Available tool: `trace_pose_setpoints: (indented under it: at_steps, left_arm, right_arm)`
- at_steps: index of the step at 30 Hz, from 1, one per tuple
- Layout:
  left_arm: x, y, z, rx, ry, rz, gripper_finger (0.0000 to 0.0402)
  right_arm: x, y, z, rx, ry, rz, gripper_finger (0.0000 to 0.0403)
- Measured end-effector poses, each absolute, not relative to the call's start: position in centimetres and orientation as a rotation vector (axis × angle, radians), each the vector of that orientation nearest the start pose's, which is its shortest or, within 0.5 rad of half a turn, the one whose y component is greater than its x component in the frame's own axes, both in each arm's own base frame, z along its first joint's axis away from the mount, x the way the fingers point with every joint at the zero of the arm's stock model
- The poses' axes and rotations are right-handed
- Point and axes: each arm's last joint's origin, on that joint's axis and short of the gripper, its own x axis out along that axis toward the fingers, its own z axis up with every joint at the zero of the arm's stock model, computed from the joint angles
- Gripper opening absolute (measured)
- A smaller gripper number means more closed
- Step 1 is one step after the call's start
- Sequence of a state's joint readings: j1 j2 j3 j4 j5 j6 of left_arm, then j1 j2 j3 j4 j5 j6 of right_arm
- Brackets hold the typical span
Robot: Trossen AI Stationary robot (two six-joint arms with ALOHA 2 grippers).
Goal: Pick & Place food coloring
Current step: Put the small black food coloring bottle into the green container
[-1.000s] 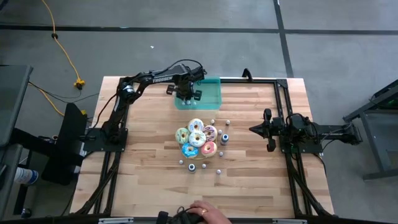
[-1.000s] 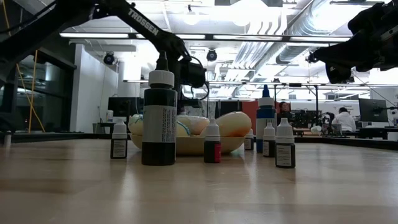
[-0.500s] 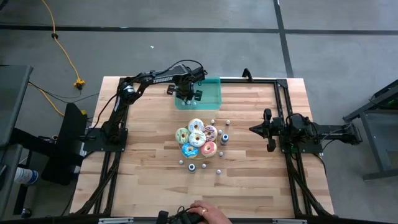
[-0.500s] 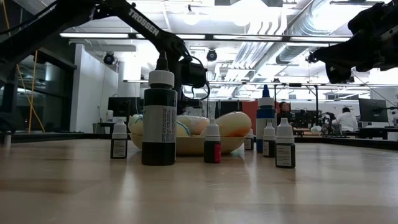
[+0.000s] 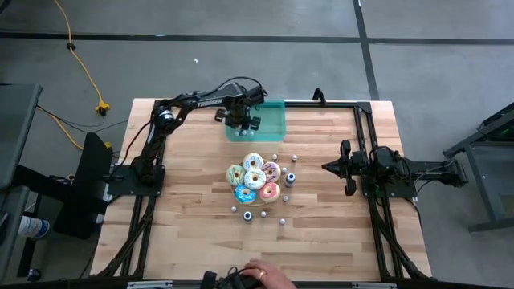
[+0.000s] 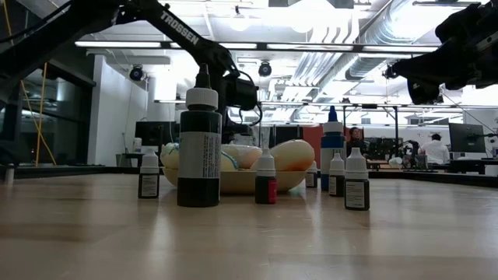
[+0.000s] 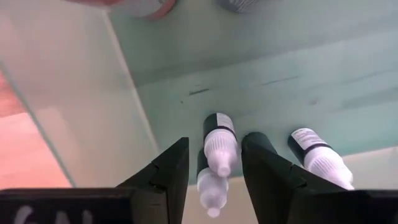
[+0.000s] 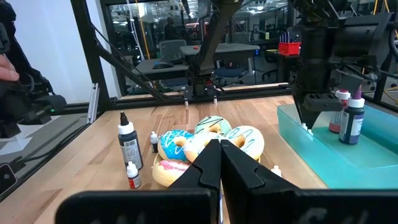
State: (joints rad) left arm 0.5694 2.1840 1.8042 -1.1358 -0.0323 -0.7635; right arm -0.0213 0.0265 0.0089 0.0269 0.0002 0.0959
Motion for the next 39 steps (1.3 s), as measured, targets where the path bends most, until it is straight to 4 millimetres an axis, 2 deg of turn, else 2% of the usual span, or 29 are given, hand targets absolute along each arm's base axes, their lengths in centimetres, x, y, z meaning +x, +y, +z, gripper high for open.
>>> trace_pose_setpoints:
  at_steps: [14, 23, 29, 39]
  left_arm:
    - [34.9, 22.6, 22.3, -0.949, 1.182, 1.063, 0.014]
    - [33.8, 21.4, 26.1, -0.915, 1.123, 1.028, 0.014]
    - [32.8, 19.0, 28.9, -0.888, 1.13, 0.994, 0.014]
    - [31.9, 12.4, 33.1, -0.774, 1.183, 0.815, 0.014]
  right_arm:
    - [9.9, -0.2, 16.7, 0.096, -0.01, -0.021, 0.0]
    - [9.9, -0.2, 16.7, 0.096, -0.01, -0.021, 0.0]
    - [9.9, -0.2, 16.7, 0.096, -0.01, -0.021, 0.0]
    - [9.9, -0.2, 16.7, 0.096, -0.01, -0.021, 0.0]
